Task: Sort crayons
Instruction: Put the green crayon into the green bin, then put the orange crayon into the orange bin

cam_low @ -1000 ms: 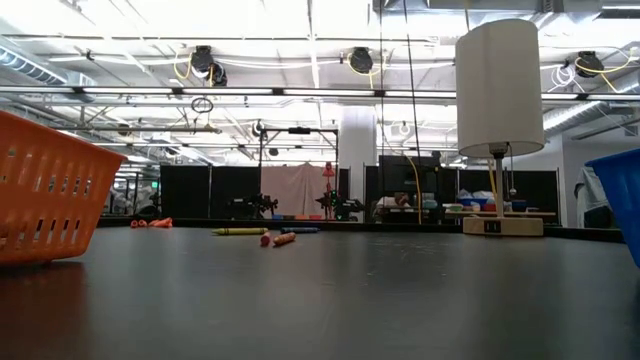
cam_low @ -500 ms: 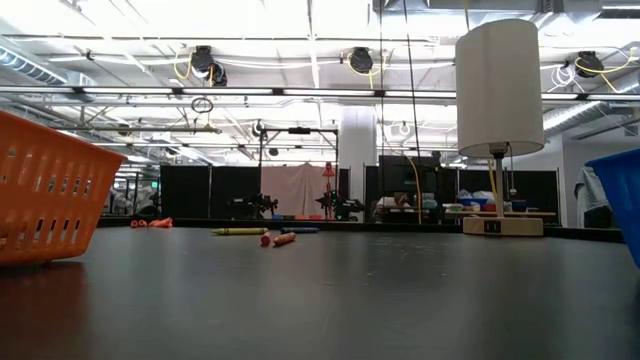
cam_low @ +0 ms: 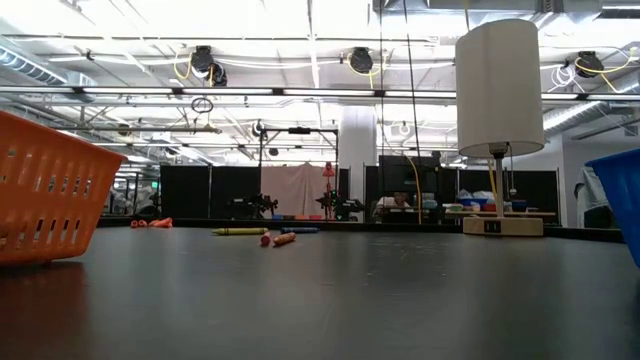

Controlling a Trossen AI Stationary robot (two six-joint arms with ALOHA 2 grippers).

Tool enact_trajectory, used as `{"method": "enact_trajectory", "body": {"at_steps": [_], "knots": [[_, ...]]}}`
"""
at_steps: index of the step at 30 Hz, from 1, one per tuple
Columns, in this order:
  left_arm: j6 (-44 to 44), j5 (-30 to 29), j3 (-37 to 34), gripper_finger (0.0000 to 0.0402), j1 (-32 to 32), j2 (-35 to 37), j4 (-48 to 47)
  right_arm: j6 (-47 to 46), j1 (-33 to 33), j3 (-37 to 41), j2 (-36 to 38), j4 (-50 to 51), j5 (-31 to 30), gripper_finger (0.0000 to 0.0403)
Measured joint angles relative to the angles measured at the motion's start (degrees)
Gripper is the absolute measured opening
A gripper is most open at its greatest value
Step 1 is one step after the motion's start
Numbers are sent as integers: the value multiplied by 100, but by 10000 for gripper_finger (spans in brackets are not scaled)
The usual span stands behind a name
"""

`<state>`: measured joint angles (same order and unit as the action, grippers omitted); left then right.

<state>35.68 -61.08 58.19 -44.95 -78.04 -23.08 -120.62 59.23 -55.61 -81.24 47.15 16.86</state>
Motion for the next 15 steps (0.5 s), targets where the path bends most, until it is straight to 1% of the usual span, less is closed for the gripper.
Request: {"method": "enact_trajectory", "body": {"at_steps": [5,8,12,15], "knots": [[2,0,0,292,39,0,-4,-150,-1,-2,123,-372,-72,109],[-1,0,0,292,39,-2,-13,15,3,-139,127,-427,-512,108],[-51,2,0,292,96,-64,-24,675,0,-525,131,-413,-1650,102],[-52,-2,0,292,227,-141,-4,1582,-72,-858,134,-365,-2645,99]]}}
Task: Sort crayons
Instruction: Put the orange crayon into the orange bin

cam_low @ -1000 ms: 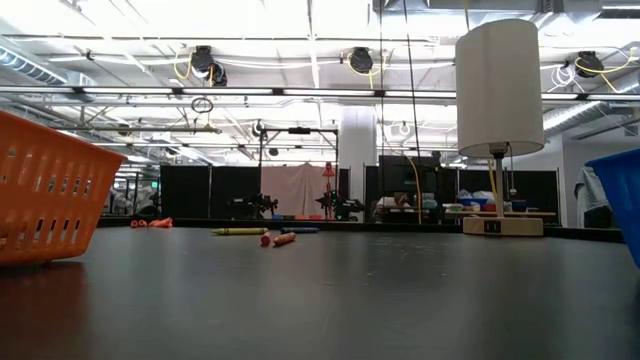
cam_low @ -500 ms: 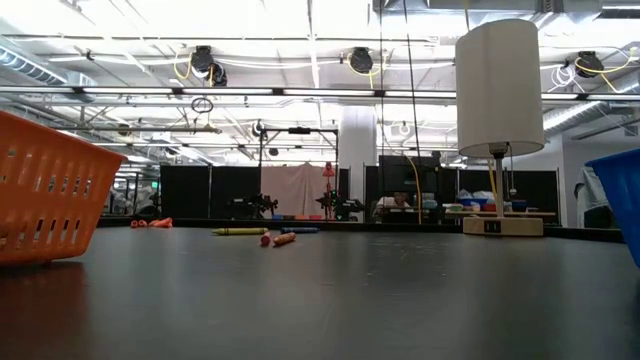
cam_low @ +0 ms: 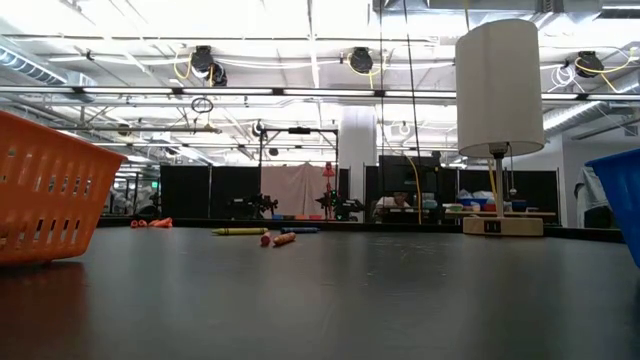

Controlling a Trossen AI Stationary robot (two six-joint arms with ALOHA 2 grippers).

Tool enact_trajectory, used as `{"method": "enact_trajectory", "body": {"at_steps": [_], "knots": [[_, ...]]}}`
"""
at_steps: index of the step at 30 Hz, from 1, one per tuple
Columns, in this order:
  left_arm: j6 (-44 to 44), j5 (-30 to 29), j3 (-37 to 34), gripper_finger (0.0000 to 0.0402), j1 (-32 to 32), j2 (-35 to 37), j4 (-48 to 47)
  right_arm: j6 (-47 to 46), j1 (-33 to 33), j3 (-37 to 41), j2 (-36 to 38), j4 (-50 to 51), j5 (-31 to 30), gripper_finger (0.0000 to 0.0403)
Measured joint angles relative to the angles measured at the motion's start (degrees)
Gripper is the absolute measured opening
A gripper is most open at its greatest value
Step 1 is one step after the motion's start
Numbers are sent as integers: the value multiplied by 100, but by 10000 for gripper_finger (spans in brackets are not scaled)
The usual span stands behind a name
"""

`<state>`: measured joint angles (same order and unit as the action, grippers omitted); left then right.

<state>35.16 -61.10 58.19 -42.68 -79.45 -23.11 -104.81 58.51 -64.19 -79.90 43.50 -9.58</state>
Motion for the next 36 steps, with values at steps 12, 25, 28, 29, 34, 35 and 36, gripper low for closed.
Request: {"method": "enact_trajectory", "body": {"at_steps": [12,25,28,29,34,35,36], "knots": [[-375,131,0,292,769,-438,-5,4173,-919,-364,-123,6,-3267,98],[-1144,1321,0,292,1579,-492,-39,8207,-2707,-357,-1409,-1162,-3294,98],[-1176,1331,0,292,1753,-492,-47,9271,-3075,-355,-1749,-1701,-3074,98],[-1174,1331,0,292,1803,-492,-59,9619,-3200,-355,-1839,-1941,-2929,98],[-769,1328,-176,292,1913,-491,-420,11123,-3849,-355,-2286,-3168,-1462,98],[-521,1307,-238,292,1908,-492,-591,11374,-3967,-355,-2367,-3387,-1130,98],[-266,1294,-302,292,1893,-487,-767,11626,-4082,-355,-2443,-3592,-860,98]]}}
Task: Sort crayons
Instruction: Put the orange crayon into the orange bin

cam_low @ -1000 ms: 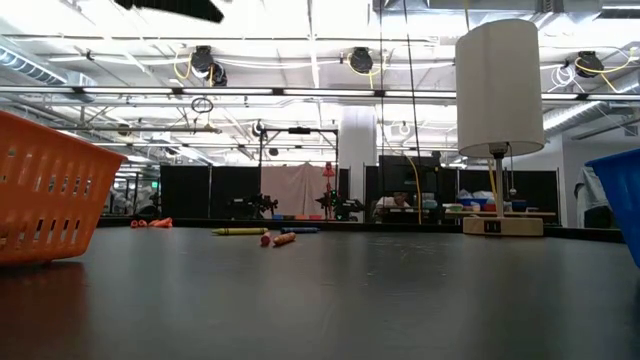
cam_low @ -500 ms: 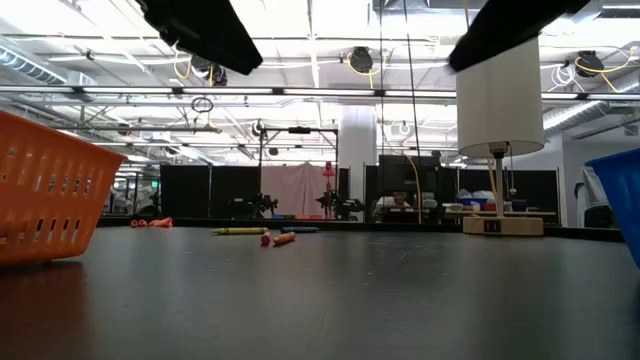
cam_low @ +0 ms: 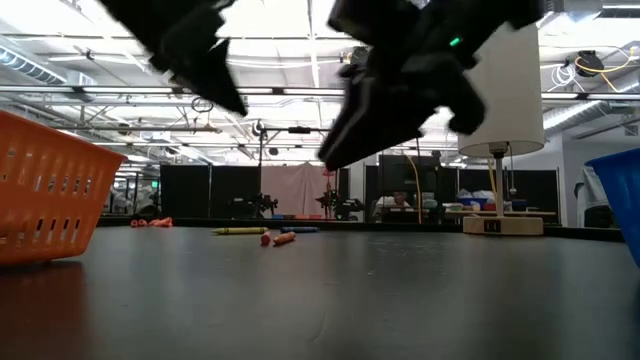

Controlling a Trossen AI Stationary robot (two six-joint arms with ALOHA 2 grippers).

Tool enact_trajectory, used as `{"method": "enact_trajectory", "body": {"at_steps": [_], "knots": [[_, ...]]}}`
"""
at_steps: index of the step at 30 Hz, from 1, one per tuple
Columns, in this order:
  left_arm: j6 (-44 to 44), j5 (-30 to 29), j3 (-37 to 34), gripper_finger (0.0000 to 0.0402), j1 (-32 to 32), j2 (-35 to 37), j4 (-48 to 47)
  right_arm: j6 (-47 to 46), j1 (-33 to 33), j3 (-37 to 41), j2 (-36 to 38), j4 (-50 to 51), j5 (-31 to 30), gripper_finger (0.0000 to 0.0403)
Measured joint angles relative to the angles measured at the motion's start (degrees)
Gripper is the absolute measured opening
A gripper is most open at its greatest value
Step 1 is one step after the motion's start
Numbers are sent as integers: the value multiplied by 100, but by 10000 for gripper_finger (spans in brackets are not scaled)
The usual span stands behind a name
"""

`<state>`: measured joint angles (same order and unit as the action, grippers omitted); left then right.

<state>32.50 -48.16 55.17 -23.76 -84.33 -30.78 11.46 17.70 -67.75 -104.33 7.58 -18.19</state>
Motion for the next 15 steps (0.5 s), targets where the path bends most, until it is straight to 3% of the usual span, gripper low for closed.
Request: {"method": "enact_trajectory", "body": {"at_steps": [8,15], "knots": [[1467,-58,-427,292,-274,19,-616,1518,-798,-2,-438,-1001,1457,101],[2226,-482,-633,292,-340,21,-603,2128,-1493,2,-629,-1034,2596,145]]}}
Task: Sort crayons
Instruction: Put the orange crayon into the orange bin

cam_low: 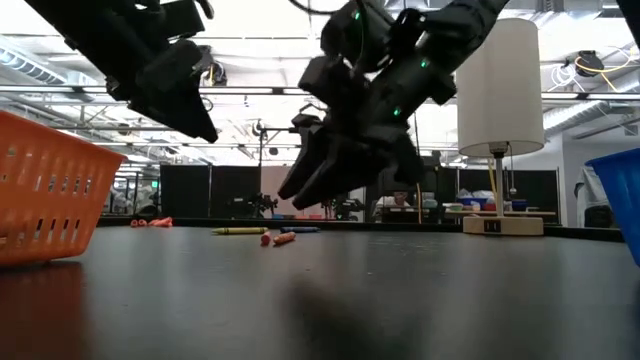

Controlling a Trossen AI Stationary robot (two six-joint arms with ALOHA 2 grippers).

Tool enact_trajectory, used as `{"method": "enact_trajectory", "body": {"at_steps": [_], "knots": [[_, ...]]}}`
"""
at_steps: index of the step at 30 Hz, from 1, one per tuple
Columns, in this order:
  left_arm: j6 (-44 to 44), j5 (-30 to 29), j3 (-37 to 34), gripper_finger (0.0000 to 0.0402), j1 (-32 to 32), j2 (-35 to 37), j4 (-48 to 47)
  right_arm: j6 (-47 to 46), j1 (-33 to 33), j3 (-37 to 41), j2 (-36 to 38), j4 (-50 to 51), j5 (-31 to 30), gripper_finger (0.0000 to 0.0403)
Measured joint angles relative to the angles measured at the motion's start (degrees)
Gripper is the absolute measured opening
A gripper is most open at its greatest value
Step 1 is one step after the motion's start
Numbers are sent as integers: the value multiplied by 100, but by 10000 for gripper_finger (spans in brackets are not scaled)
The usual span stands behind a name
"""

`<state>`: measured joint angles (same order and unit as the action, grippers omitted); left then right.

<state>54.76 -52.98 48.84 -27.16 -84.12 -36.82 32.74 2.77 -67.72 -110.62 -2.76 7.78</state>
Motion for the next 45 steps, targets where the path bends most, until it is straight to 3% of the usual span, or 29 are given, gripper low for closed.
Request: {"method": "enact_trajectory", "body": {"at_steps": [7,29,45], "knots": [[48,-60,0,292,1,7,100,895,-460,-4,-248,-445,634,179],[35,-181,0,292,7,4,199,717,-1002,0,-395,-528,1784,152],[37,-250,0,292,7,0,417,883,-993,0,-748,-554,1803,152]]}}
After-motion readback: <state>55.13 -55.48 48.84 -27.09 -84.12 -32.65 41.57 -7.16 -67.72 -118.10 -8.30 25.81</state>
